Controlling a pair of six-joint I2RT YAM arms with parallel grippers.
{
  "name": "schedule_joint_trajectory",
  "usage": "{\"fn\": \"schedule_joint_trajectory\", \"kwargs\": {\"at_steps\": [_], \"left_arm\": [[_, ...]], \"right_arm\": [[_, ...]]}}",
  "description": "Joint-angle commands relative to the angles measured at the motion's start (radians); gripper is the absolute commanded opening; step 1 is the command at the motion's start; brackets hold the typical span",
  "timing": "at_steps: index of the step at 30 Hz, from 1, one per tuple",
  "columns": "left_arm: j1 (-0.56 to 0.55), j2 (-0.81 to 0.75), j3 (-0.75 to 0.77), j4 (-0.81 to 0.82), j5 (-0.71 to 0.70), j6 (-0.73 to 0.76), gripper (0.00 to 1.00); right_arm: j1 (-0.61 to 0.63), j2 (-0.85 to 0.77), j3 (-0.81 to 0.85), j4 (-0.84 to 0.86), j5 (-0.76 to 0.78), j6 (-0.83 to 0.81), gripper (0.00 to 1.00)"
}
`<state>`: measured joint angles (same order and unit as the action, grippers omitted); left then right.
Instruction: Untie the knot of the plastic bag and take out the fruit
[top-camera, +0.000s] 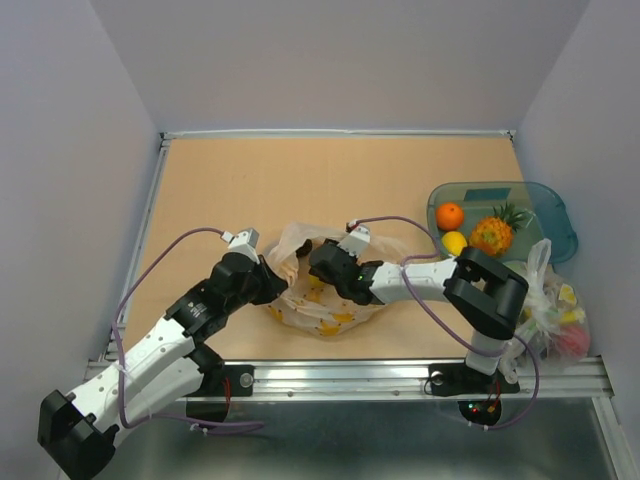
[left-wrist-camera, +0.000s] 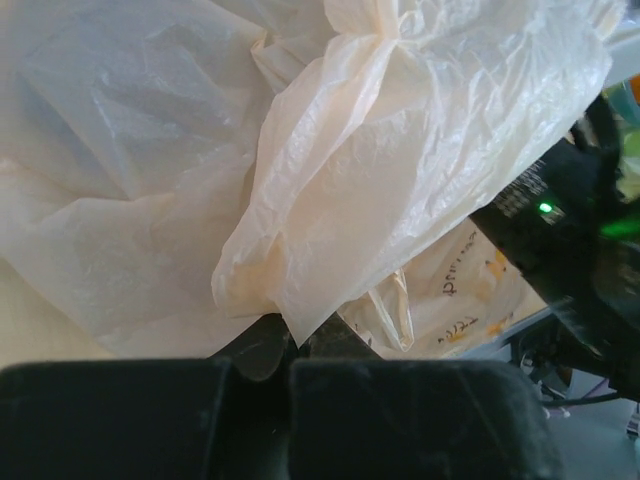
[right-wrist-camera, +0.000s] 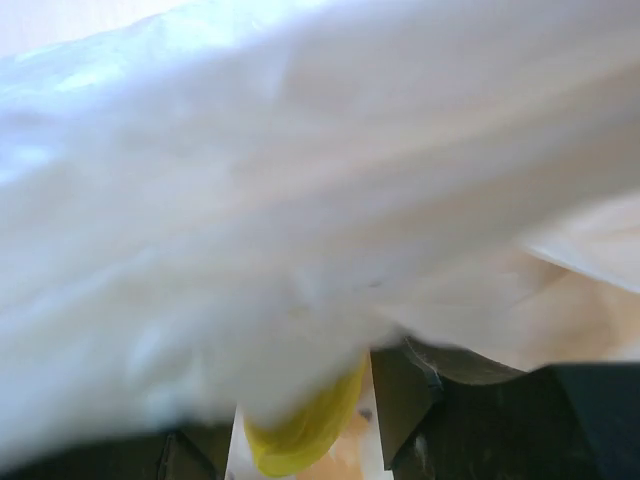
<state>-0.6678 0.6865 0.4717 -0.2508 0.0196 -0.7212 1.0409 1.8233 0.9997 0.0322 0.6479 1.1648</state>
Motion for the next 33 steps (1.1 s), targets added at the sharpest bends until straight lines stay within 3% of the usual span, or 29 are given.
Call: {"fn": "schedule_joint_trajectory", "kwargs": {"at_steps": [1,14,19,23,26,33], "left_arm": [[-0.007,0.007,-0.001,0.027,-0.098,-0.007,0.0],[-0.007,0.114,0.099,0.016,-0.333,0.086,0.0],[-0.007,0.139,0.108,0.021,-0.36,0.089,0.0],[-0.007,0.136,0.104,0.012,-0.375,0.088,0.0],[-0.007,0.122,0.102,-0.005,-0.383,0.085,0.0],[-0.006,0.094,0.081,-0.03,-0.394,0.065,0.0]], "right_arm": [[0.005,-0.128,-0.056,0.012,-0.04,-0.079,0.01],[0.011,-0.446,-0.133,-0.005,-0.263,-0.447,0.01],[0.013,-0.542,-0.093,-0.116,-0.223,-0.543,0.01],[0.002,-0.567,-0.039,-0.268,-0.024,-0.559,0.01],[-0.073,-0.61,-0.042,-0.336,0.05,-0.553,0.01],[-0.312,-0.739,-0.05,-0.356,0.03,-0.652,0.01]]}}
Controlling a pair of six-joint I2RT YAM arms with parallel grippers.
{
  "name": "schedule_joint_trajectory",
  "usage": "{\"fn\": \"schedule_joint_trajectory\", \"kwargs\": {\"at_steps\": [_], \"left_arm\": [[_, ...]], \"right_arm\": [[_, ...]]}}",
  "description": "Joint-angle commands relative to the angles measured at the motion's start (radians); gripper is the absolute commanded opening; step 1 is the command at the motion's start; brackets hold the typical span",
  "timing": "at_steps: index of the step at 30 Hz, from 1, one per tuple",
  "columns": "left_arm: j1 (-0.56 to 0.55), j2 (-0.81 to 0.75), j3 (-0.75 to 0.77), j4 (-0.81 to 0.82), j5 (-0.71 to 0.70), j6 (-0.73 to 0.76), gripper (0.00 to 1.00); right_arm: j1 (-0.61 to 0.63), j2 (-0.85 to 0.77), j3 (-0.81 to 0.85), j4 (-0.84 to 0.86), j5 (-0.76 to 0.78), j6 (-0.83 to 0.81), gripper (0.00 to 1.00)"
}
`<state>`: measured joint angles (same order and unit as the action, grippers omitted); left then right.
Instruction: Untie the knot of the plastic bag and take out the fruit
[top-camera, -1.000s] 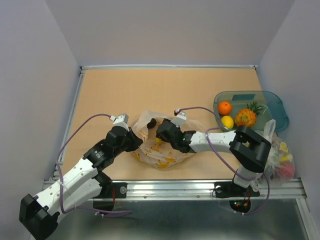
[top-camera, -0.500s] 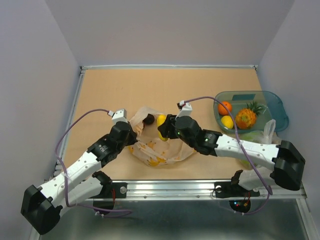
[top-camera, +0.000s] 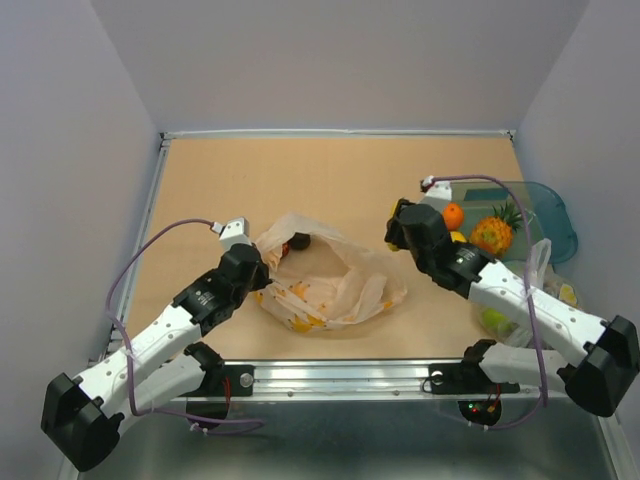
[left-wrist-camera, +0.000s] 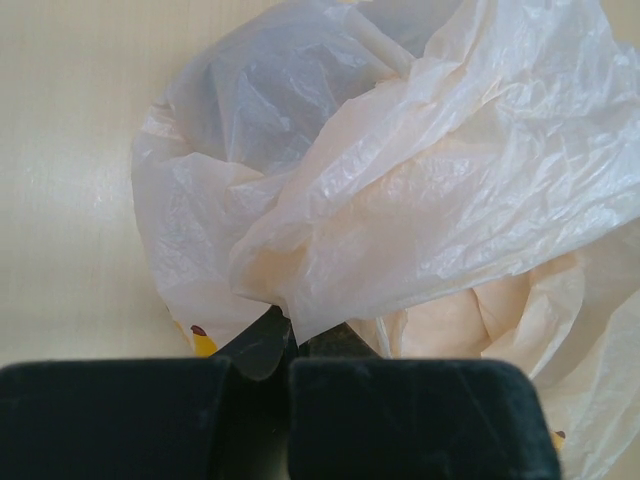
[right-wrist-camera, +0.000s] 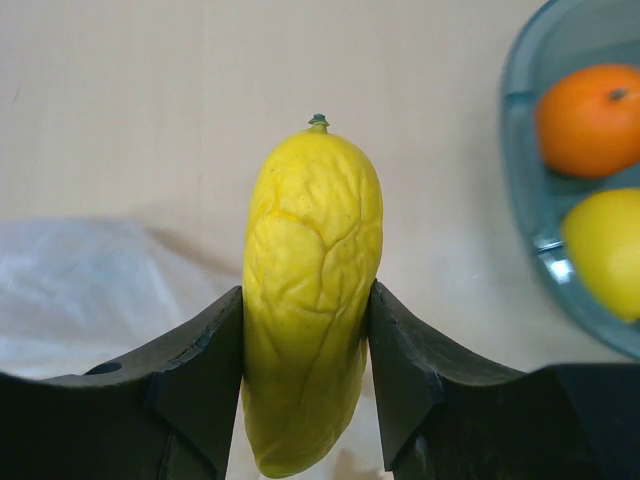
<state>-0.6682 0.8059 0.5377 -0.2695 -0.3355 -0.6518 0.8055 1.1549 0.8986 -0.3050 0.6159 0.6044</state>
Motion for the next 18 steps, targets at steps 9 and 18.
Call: {"fn": "schedule_joint_trajectory", "kwargs": {"at_steps": [9,18], "left_arm": [[-0.005,-0.022,0.031,-0.027,-0.026,-0.011,0.0],[-0.005,-0.04,0.031,-0.053,-0.034,-0.043,0.0]], "right_arm": [[-0.494,-0.009,0.075,-0.014,0.007,-0.121,0.01],[-0.798,0.212,0.155,0.001,-0.071,0.041,0.07]]}}
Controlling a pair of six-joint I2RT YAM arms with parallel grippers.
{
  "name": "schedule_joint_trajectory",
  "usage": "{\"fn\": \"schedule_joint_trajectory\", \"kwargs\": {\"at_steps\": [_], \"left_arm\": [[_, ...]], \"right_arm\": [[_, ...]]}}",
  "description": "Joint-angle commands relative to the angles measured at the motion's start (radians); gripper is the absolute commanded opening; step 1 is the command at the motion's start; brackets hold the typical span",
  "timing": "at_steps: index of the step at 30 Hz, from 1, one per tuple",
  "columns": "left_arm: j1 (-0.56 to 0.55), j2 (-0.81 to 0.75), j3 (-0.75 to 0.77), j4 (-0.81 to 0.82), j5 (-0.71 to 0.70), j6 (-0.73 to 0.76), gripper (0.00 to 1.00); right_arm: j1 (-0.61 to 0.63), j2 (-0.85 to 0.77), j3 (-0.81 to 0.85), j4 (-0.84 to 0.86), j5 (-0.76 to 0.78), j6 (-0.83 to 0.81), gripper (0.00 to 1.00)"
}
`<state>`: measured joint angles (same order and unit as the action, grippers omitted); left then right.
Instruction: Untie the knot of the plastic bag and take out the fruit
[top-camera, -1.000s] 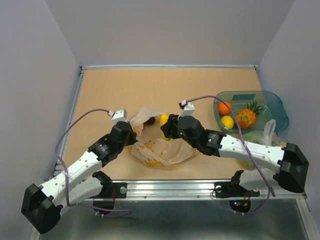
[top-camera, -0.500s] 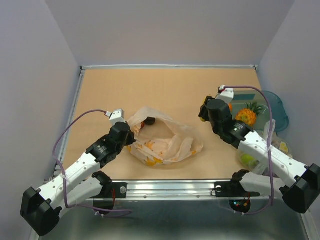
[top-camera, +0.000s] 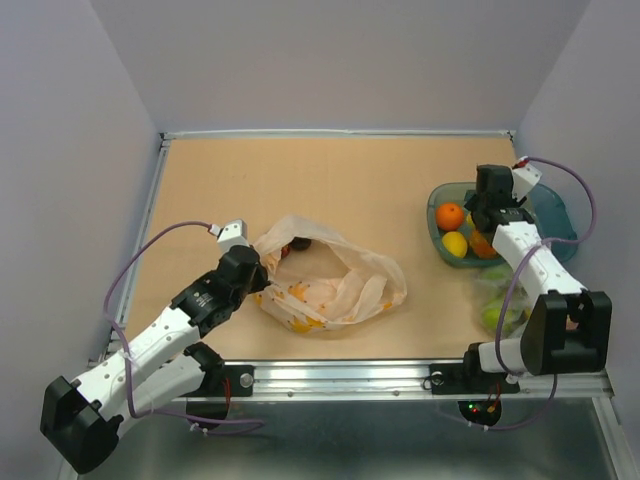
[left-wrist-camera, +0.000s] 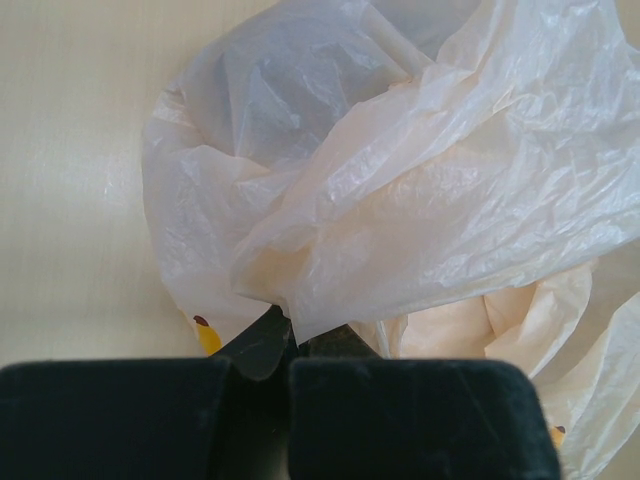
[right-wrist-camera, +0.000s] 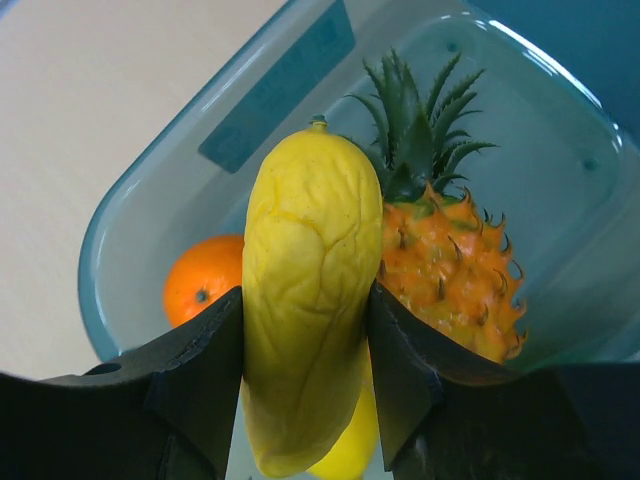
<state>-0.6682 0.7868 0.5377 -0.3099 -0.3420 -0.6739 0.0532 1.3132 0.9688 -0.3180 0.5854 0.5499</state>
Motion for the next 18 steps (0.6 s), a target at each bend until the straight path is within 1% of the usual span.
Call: {"fn": "schedule_joint_trajectory", "kwargs": {"at_steps": [1,2,4,7,10,11,13,14,15,16,17,18], "left_arm": [[-0.005,-0.021,0.031,-0.012,-0.028,-0.021,0.0],[-0.005,-0.021,0.031,-0.015,-0.028,-0.023,0.0],[-0.005,-0.023,0.033,-0.021,-0.028,-0.026,0.0],[-0.005,-0.027,0.028,-0.027,-0.028,-0.033,0.0],[-0.005,-0.034,0.025,-0.029,-0.025,-0.041,0.0],[-0.005,-0.037,0.025,-0.029,-0.023,-0.042,0.0],[-0.005,-0.035,0.027,-0.037,-0.022,-0.044,0.0],[-0.005,-0.035,0.027,-0.037,-0.022,-0.043,0.0],[-0.005,-0.035,0.03,-0.038,-0.022,-0.042,0.0],[-0.005,-0.035,0.03,-0.041,-0.023,-0.044,0.0],[-0.005,-0.037,0.031,-0.043,-0.025,-0.044,0.01],[-0.005,-0.037,0.031,-0.044,-0.026,-0.044,0.04]], "right_arm": [[-0.05,0.07,0.1,0.016,-0.047,0.116,0.08],[-0.09,0.086,0.103,0.017,-0.052,0.137,0.1],[-0.122,0.119,0.11,0.028,-0.079,0.208,0.11],[-0.141,0.147,0.117,0.045,-0.076,0.271,0.13],[-0.159,0.162,0.116,0.051,-0.041,0.337,0.21],[-0.167,0.165,0.114,0.054,-0.038,0.352,0.21],[-0.184,0.181,0.114,0.066,-0.054,0.381,0.27],[-0.194,0.188,0.125,0.069,-0.071,0.386,0.4],[-0.197,0.195,0.131,0.069,-0.071,0.38,0.5],[-0.199,0.199,0.137,0.072,-0.085,0.375,0.63],[-0.2,0.201,0.14,0.073,-0.088,0.372,0.87],[-0.199,0.196,0.14,0.071,-0.101,0.367,0.97]]}}
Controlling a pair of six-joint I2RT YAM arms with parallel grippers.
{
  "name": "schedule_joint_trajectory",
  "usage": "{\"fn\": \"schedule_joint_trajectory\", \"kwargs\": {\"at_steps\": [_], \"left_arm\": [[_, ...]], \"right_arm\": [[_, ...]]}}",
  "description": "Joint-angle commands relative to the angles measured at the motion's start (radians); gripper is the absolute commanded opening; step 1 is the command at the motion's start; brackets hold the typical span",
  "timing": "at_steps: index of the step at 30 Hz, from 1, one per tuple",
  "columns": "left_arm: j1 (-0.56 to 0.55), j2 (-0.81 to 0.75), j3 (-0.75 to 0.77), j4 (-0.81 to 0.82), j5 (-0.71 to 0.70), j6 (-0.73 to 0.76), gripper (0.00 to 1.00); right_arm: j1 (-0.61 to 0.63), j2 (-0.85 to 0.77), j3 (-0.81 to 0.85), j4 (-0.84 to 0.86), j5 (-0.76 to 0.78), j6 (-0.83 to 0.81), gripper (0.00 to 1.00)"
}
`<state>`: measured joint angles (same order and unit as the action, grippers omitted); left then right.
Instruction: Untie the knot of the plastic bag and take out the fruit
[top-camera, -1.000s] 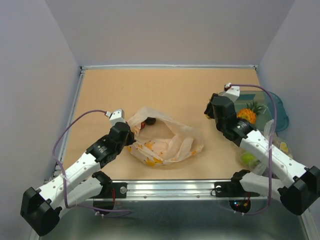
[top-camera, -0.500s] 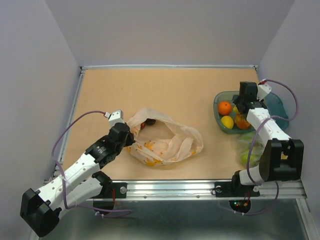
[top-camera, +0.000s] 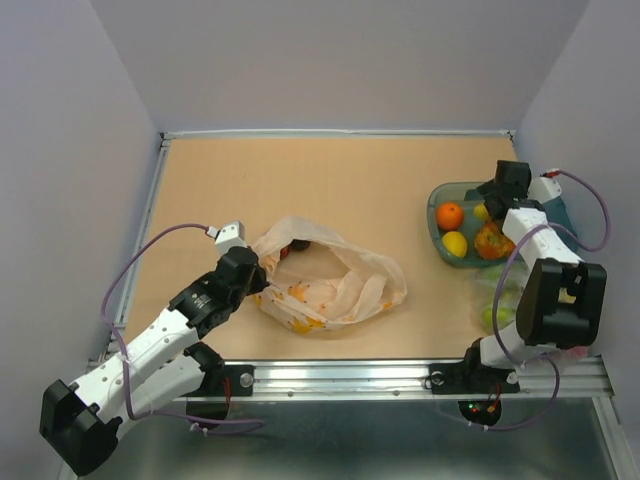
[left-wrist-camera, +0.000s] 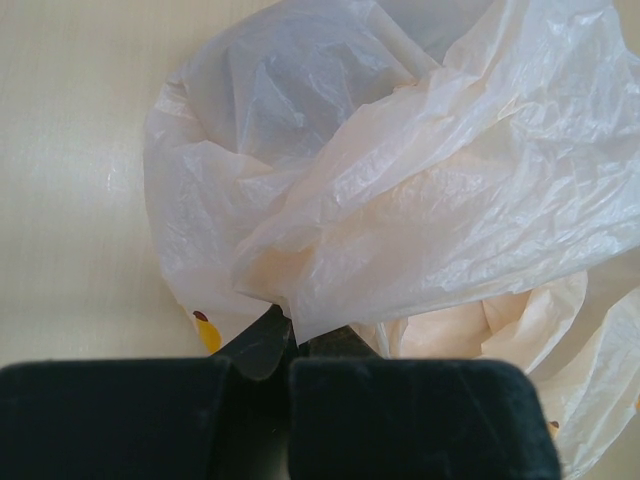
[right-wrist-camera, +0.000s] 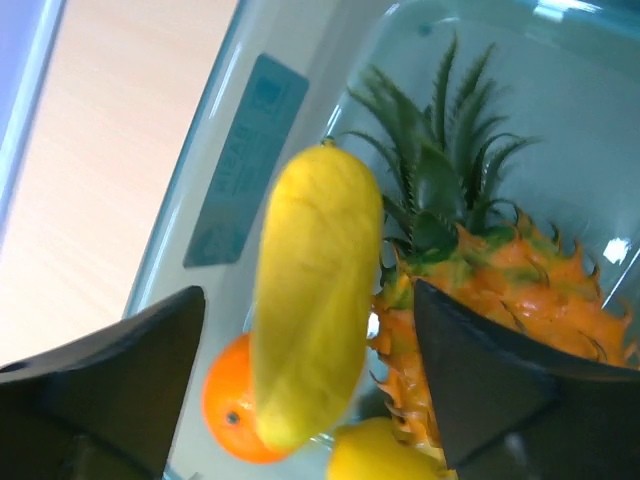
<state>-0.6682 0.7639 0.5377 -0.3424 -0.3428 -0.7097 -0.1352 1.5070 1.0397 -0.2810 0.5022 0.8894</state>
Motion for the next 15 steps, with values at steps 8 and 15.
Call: {"fn": "schedule_joint_trajectory", "kwargs": {"at_steps": [8,15], "left_arm": [[-0.005,0.005,0.045,-0.015,-0.012,0.009,0.31],[-0.005,0.032,0.056,-0.014,-0.004,0.027,0.68]], "right_arm": [[-0.011,-0.122,0.043,0.036,-0.211,-0.104,1.0],[-0.01,-0.316,-0.05,0.034,-0.373,-0.216,1.0]]}}
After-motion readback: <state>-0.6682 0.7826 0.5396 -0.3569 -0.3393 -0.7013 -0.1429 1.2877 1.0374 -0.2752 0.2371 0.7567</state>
